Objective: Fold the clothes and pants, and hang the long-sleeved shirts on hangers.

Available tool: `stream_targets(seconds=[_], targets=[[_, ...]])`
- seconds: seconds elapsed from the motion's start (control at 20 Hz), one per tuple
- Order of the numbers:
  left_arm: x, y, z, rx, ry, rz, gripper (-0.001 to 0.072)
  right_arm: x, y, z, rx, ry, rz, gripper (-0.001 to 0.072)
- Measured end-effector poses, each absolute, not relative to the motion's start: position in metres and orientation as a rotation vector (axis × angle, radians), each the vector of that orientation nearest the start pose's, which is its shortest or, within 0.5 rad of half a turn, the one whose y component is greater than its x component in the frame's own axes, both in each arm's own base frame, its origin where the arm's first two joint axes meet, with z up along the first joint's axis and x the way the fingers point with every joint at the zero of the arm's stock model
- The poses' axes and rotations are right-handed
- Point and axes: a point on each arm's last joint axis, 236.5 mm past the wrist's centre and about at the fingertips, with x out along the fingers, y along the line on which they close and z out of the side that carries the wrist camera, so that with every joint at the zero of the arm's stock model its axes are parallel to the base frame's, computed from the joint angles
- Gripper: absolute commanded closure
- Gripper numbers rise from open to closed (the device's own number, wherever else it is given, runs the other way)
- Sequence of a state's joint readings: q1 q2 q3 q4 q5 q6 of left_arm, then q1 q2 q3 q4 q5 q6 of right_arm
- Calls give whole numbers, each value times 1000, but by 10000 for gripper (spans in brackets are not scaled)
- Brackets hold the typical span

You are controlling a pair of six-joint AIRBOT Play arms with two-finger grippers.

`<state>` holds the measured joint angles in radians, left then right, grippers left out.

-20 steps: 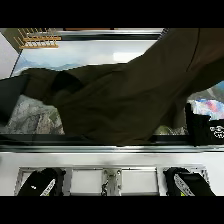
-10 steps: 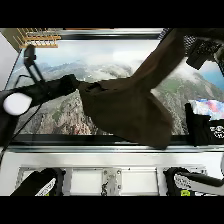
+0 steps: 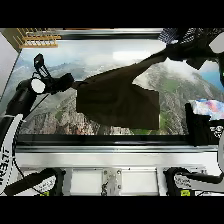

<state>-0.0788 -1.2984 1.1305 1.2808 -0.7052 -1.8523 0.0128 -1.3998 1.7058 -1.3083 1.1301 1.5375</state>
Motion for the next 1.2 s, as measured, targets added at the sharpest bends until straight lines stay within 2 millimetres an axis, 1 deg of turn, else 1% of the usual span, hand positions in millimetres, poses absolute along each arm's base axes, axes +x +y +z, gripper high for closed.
stream_targets(seconds=[0.1, 0.25, 0.35, 0.45, 0.55, 0.65, 0.8, 0.9, 0.95, 1.0, 1.05, 1.1, 1.2], targets=[[460, -77, 36, -483, 940, -31, 699, 461, 59, 159, 157, 898, 189, 712], [447, -77, 24, -436, 1017, -46, 699, 409, 54, 109, 151, 1017, 164, 712], [431, -76, 6, -416, 1090, -48, 700, 378, 52, 71, 156, 1091, 150, 711], [411, -77, -19, -408, 1166, -43, 699, 349, 50, 30, 162, 1164, 136, 712], [391, -81, -46, -405, 1227, -38, 699, 330, 47, -4, 166, 1207, 119, 711], [373, -89, -70, -400, 1266, -43, 699, 319, 45, -30, 170, 1218, 101, 712], [356, -101, -94, -395, 1280, -54, 700, 312, 42, -55, 175, 1224, 83, 710], [354, -105, -101, -394, 1270, -56, 699, 308, 42, -65, 185, 1240, 77, 705], [353, -105, -102, -399, 1266, -54, 623, 307, 43, -68, 196, 1245, 75, 697], [354, -104, -102, -402, 1262, -51, 342, 306, 45, -70, 209, 1249, 76, 600], [355, -101, -101, -407, 1262, -46, 191, 306, 48, -71, 230, 1250, 76, 251], [358, -99, -98, -415, 1260, -43, 191, 306, 50, -69, 252, 1246, 78, 72], [365, -94, -83, -415, 1253, -51, 191, 312, 51, -55, 301, 1219, 78, 73]])
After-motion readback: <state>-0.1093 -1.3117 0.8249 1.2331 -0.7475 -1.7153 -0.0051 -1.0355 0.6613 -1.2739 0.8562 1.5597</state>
